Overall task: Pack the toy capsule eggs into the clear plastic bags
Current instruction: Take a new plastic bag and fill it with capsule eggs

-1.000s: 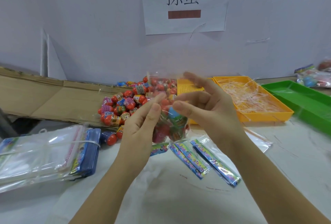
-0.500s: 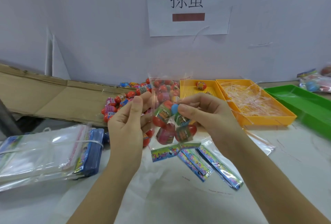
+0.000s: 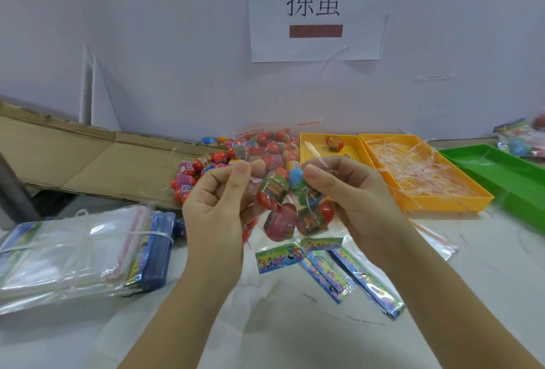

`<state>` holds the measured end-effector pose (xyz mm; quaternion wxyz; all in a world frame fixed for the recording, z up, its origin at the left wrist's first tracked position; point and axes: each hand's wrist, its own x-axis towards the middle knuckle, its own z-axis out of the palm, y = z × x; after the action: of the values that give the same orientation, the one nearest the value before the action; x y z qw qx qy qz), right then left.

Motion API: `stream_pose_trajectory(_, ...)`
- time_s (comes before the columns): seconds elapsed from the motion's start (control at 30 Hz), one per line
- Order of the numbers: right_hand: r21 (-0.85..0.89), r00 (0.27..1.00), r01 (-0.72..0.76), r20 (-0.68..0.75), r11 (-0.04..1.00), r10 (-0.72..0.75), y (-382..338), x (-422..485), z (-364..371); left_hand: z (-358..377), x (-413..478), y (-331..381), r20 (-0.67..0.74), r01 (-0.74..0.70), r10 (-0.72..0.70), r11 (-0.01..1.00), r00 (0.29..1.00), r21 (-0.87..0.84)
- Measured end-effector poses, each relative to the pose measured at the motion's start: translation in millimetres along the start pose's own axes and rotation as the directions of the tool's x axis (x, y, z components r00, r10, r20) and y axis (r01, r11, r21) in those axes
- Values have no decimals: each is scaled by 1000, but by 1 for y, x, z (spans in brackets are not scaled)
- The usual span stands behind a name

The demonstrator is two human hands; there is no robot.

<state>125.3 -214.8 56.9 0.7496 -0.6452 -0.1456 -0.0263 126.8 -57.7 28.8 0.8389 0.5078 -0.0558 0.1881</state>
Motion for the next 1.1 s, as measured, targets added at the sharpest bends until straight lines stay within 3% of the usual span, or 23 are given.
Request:
stream_pose_trajectory(0.33,-125,998,40,-46,991,-46,2,-1,0,-4,1,-2,-59,-94,103,985,993,143)
stream_pose_trajectory(0.4,-137,994,26,-98,990,-40,4,0,1,-4,1,-2,-46,-135,148,968,988,212)
stream_pose_trajectory(0.47,-259,970,52,-215,964,-110,8,1,1,-3,-1,-3,-15,-199,214,931,977,307)
stream_pose_trajectory(0.53,-513,897,176,-268,840,-352,10,0,0,-2,-4,-4,49,-260,261,885,964,387)
stream_pose_trajectory(0.6,-709,774,366,-127,602,-620,8,-2,1,0,-9,-4,111,-299,279,844,954,445)
stream_pose_trajectory(0.67,-788,675,484,59,381,-735,9,-4,3,2,-13,-4,165,-340,298,802,940,490)
stream_pose_trajectory(0.73,-828,649,499,161,256,-744,12,-4,5,5,-18,-3,228,-388,314,762,922,519)
stream_pose_trajectory(0.8,-851,655,484,197,204,-730,15,-4,4,8,-21,-1,290,-423,312,736,905,529)
stream_pose_trajectory(0.93,-854,669,479,206,203,-714,15,-3,1,9,-23,-1,343,-456,310,707,887,541)
stream_pose_trajectory(1.1,-866,685,472,245,163,-687,11,-3,0,6,-20,-2,416,-570,390,585,822,578)
